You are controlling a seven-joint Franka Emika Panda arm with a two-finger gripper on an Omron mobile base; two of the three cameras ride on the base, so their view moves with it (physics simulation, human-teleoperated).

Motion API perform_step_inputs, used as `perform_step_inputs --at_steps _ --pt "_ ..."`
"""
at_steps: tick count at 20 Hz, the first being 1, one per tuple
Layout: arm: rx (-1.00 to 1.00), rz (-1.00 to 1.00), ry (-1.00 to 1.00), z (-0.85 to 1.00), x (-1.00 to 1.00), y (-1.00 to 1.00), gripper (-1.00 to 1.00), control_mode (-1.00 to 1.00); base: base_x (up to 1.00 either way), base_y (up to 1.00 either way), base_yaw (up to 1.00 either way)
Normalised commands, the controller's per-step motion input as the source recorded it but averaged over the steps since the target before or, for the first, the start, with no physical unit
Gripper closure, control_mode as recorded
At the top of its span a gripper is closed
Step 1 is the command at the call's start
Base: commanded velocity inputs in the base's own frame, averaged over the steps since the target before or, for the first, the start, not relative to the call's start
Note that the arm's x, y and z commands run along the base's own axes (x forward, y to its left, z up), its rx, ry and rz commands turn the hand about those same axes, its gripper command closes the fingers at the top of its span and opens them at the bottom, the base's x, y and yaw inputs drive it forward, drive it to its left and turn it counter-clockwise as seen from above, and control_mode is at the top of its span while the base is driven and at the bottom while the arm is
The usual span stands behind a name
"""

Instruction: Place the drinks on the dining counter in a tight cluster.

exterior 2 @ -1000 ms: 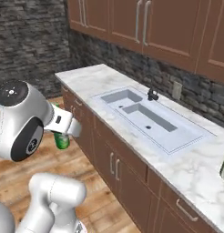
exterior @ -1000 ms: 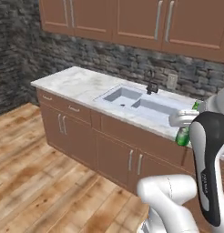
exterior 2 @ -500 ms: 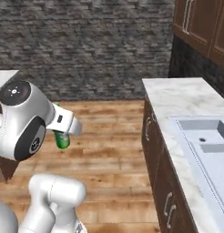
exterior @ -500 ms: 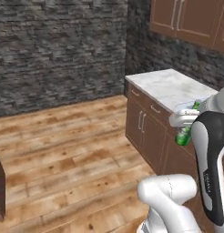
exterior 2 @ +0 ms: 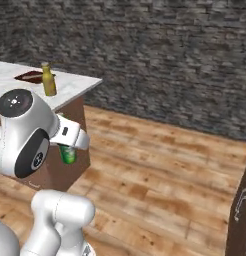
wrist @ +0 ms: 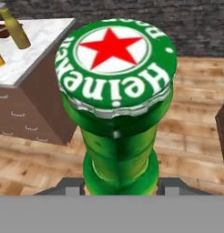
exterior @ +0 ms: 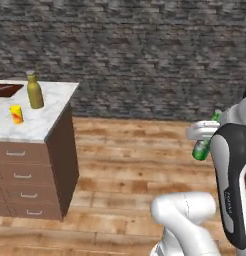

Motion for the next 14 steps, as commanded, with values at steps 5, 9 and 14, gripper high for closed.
perform_step_inputs --at_steps 5,9,14 --pt "0.00 0.00 0.00 0.00 0.00 0.00 1.00 1.00 1.00 -0.09 0.82" --pt "0.00 0.00 0.00 0.00 0.00 0.00 1.00 1.00 1.00 -0.07 0.84" --pt "0.00 0.00 0.00 0.00 0.00 0.00 1.00 1.00 0.96 -0.20 0.84"
